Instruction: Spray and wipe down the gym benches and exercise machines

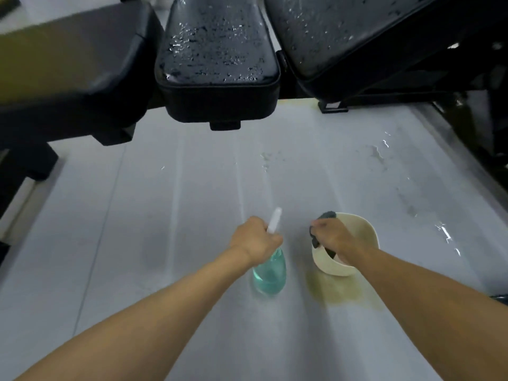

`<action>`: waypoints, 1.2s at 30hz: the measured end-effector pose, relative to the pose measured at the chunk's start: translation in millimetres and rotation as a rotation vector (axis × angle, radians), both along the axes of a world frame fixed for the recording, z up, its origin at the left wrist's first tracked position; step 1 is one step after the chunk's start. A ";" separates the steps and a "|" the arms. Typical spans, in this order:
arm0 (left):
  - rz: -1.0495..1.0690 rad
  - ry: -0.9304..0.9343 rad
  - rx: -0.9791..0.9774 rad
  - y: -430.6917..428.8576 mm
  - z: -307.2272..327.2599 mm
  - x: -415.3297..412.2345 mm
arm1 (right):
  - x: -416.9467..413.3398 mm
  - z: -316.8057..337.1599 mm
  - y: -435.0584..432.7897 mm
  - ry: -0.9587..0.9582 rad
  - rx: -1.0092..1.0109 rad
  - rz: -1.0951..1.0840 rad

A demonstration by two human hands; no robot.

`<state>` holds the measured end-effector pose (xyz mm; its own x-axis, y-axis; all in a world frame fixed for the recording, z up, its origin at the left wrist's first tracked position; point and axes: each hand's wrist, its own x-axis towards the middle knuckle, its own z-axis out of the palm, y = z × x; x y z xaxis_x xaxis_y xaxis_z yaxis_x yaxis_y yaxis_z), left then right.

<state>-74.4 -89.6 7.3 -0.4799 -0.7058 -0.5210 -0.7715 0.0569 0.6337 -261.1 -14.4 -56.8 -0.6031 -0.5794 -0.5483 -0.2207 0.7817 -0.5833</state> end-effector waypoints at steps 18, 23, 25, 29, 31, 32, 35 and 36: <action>-0.098 -0.071 -0.262 -21.6 120.0 11.2 | -18.7 101.0 -1.2 0.035 -0.084 -0.021; -0.108 -0.114 -0.300 -12.0 170.1 11.1 | 5.4 149.9 -17.9 0.055 -0.364 0.043; -0.096 -0.122 -0.338 -12.4 188.7 13.5 | 25.5 173.3 -24.0 0.020 -0.464 0.136; -0.071 -0.038 -0.391 -18.1 212.5 22.2 | 64.5 203.4 -29.8 -0.072 -0.699 0.209; -0.075 0.003 -0.419 -24.7 218.0 29.5 | 81.0 215.6 -30.0 -0.105 -0.770 0.198; -0.074 0.034 -0.421 -29.2 220.5 33.1 | 87.7 222.5 -29.1 -0.124 -0.781 0.206; -0.035 0.157 -0.403 -41.8 232.1 44.6 | 106.0 244.9 -25.5 -0.129 -0.781 0.318; -0.015 0.205 -0.390 -45.0 237.5 48.0 | 112.0 252.4 -25.5 -0.077 -0.773 0.385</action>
